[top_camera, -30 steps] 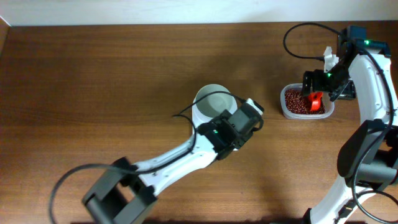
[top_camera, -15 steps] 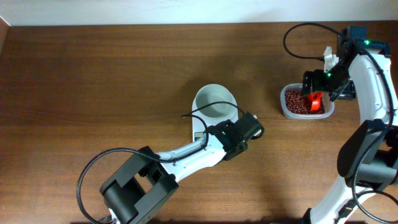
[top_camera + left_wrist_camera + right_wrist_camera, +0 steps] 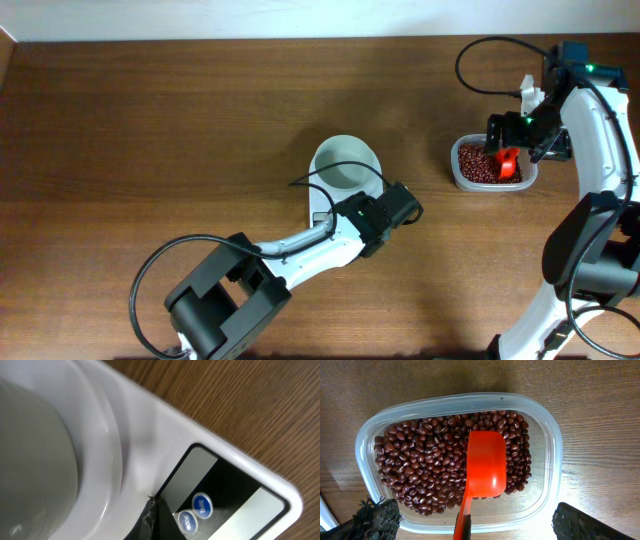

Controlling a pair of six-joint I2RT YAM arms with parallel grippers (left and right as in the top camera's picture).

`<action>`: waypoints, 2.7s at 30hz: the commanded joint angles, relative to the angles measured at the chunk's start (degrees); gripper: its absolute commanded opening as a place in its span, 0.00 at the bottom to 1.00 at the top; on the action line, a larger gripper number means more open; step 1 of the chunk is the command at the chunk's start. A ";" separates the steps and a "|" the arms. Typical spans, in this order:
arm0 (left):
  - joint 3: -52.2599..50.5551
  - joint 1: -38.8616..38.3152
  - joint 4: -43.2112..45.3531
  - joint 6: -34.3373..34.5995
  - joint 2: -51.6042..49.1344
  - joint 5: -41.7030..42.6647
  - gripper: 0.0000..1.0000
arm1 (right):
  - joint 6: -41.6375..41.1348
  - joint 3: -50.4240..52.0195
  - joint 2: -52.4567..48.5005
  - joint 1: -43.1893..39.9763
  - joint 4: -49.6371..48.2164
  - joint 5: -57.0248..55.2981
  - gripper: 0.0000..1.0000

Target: Scoop item into bowl and weigh 50g on scale

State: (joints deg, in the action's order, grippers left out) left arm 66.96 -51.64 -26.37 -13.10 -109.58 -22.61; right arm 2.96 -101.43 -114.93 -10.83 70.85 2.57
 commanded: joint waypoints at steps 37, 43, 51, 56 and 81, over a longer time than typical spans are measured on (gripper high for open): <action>0.20 -0.17 -5.01 1.66 0.72 5.88 0.00 | -0.39 0.00 -0.70 -0.07 0.00 -0.26 0.99; 0.20 0.42 -5.25 1.68 0.72 5.01 0.00 | -0.39 0.00 -0.70 -0.07 0.02 -0.26 0.99; 0.20 0.42 -5.88 1.68 0.72 4.63 0.00 | -0.39 0.00 -0.70 -0.07 0.00 -0.26 0.99; 0.20 0.42 -5.86 1.68 0.72 4.66 0.00 | -0.39 0.00 -0.70 -0.07 0.00 -0.26 0.99; 2.56 1.07 -7.26 1.22 -0.31 3.76 0.00 | -0.39 0.00 -0.70 -0.07 0.02 -0.26 0.99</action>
State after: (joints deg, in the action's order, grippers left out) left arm 68.05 -51.55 -32.36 -12.40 -109.30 -18.65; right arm 2.96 -101.43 -114.93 -10.83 70.83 2.57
